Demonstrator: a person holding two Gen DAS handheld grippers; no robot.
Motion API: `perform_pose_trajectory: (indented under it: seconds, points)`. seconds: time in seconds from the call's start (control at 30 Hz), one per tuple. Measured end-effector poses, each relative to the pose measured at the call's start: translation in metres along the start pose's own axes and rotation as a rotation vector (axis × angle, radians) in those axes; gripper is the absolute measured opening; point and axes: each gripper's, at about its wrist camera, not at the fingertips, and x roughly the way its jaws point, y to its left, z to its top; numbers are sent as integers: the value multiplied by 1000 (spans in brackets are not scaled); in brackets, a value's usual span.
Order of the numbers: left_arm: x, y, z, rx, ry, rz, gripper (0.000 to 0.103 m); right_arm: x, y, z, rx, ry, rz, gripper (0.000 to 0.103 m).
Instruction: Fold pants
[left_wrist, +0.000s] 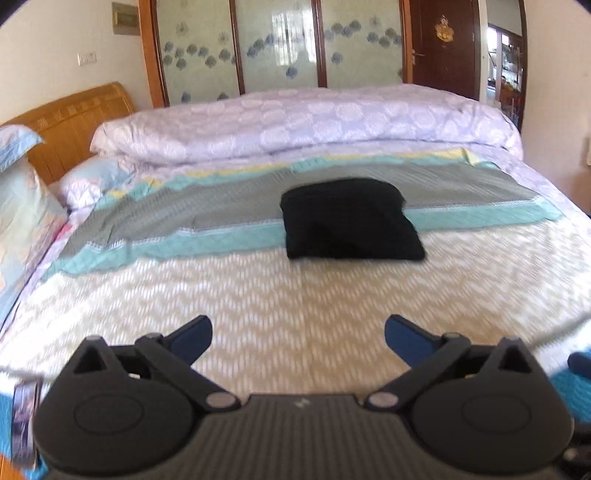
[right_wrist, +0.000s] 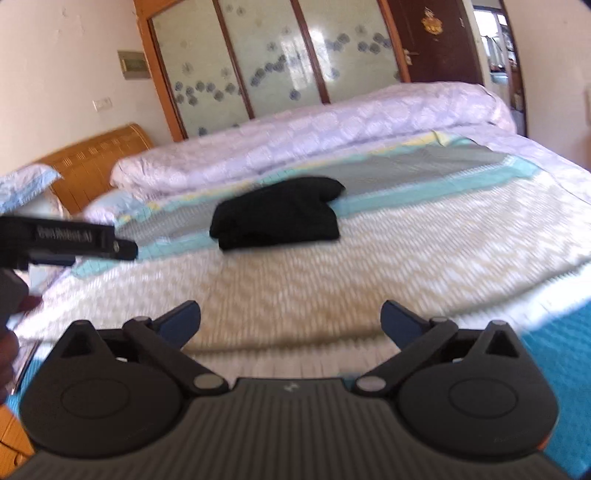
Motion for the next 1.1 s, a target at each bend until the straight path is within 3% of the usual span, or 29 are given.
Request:
perform_pose_trajectory:
  seconds: [0.3,0.43,0.63,0.93,1.1]
  points:
    - [-62,5,-32,-71,32,-24,103,-48,-3,-30,66,51,-17,103]
    - [-79,5,-40,-57,4,21,103,-65,5,-41,80,61,12,103]
    - [-92,11,-45,-79,-4,54,103,-79,17,-52,68,55,38,103]
    - [-112,19,-46,-96,-94,75,103,-81,24,-57,60,69,48,103]
    - [-106,17,-49,-86,-82,87,103,-80,23,-58,75,64,37,103]
